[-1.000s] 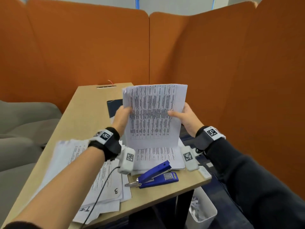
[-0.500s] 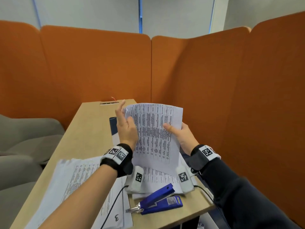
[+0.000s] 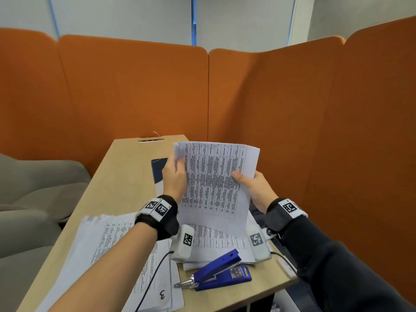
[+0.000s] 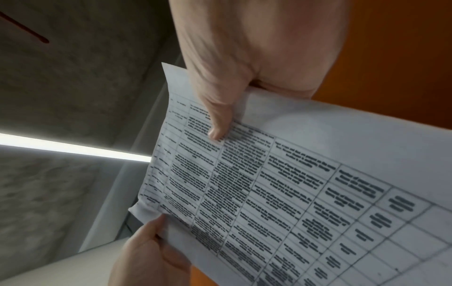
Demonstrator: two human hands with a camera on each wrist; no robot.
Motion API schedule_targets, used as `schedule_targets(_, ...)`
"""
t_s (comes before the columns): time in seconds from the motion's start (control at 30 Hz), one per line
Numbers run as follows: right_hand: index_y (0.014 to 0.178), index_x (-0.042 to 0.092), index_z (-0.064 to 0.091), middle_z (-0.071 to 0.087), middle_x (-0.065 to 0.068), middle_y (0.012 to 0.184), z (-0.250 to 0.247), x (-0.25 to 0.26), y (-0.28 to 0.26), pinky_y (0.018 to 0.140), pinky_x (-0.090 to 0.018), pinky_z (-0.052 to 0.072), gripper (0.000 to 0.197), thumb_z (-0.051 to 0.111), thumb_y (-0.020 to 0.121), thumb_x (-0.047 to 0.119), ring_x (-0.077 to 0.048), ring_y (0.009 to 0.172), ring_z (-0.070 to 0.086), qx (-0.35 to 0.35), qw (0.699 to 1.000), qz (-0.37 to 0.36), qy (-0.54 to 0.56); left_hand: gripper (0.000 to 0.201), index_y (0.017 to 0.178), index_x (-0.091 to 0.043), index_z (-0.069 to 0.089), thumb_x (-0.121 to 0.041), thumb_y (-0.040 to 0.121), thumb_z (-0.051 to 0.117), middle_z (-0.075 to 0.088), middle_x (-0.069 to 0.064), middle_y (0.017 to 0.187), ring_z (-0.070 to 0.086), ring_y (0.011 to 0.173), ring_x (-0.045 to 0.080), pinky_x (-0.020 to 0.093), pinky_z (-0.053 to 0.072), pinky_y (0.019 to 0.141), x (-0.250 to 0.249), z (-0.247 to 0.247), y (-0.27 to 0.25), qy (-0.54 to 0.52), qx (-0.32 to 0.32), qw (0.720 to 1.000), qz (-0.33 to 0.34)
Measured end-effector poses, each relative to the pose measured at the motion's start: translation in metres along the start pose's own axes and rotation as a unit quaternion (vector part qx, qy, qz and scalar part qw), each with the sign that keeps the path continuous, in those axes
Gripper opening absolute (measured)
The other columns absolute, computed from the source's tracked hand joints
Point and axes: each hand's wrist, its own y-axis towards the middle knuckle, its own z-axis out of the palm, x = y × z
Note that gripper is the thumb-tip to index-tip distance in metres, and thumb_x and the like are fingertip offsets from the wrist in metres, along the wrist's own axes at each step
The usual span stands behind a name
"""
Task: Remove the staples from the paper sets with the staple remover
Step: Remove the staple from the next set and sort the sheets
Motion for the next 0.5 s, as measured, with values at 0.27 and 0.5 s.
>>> schedule_targets(0.27, 0.125, 0.004, 0.060, 0.069, -0.012, 0.117, -0.006, 0.002, -0.002, 0.086, -0.038, 0.058, 0.033, 0.060, 0.095, 0.017, -0.026, 0.103, 0.069, 0.005, 0.999, -0.001, -0.039, 0.018, 0.097, -0.008, 0.046, -0.018, 0.103, 0.033, 0.043, -0.007, 0.075, 0.039, 0.066, 0.006, 0.027, 0.034, 0.065, 0.000, 0.003, -0.005, -0.006, -0.069, 0.996, -0.047)
schedule_targets(0.5, 0.118, 0.014, 0.062, 0.068, -0.005, 0.120, -0.008, 0.006, -0.007, 0.093, -0.031, 0.053, 0.024, 0.058, 0.096, 0.024, -0.014, 0.106, 0.067, 0.030, 0.993, 0.006, -0.116, 0.014, 0.098, -0.010, 0.046, -0.019, 0.103, 0.037, 0.046, -0.010, 0.076, 0.042, 0.064, 0.001, 0.020, 0.034, 0.057, -0.013, 0.004, -0.007, 0.009, -0.100, 0.995, -0.010)
